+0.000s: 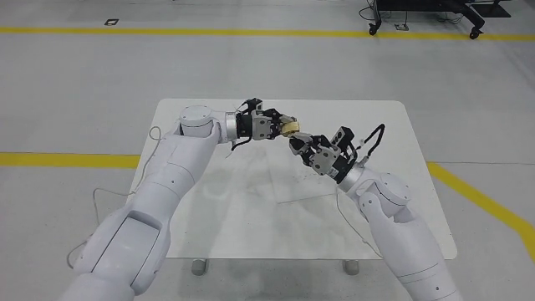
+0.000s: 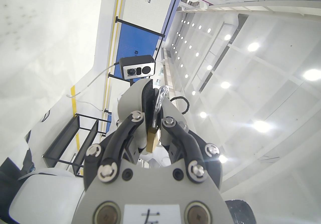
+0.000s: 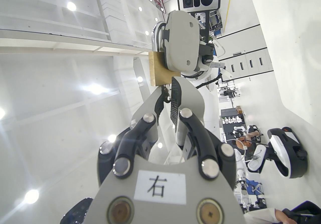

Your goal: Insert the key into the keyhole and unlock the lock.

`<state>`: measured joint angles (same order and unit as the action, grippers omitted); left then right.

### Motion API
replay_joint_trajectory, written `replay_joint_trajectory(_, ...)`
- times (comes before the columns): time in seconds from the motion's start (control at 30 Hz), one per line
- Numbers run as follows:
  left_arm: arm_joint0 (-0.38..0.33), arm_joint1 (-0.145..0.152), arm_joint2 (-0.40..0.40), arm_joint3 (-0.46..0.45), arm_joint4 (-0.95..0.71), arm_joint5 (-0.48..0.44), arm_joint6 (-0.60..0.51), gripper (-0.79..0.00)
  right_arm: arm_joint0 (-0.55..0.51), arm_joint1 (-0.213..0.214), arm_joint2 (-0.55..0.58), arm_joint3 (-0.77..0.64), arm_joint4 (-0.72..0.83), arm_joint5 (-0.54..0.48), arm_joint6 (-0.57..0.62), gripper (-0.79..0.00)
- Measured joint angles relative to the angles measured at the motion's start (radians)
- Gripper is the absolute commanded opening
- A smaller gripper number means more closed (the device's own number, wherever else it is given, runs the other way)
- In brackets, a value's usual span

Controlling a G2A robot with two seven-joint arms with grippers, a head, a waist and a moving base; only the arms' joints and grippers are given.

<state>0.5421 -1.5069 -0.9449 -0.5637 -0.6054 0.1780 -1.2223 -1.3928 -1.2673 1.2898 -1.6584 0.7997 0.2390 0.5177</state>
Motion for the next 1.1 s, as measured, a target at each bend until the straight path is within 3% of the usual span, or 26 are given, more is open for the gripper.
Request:
replay_joint_trajectory(0.03,0.000,0.000,0.000,0.000,0.001,0.000,-0.001,-0.785,0.000,0.000,-0.002,-0.001,-0.004,-0.001,-0.004,-0.785)
replay_joint_trajectory(0.33,-0.001,0.000,-0.002,0.002,0.005,-0.009,-0.003,-0.785,0.003,0.000,-0.002,0.003,-0.001,0.002,-0.039,-0.785)
replay_joint_trajectory(0.97,0.019,0.009,0.004,-0.077,0.119,-0.160,0.100,-0.785,0.012,-0.020,-0.019,0.094,0.365,0.121,-0.002,-0.785)
replay_joint_trajectory(1.1,0.029,0.014,-0.010,-0.094,0.121,-0.180,0.126,-0.785,0.016,-0.019,-0.011,0.098,0.376,0.116,-0.005,-0.767)
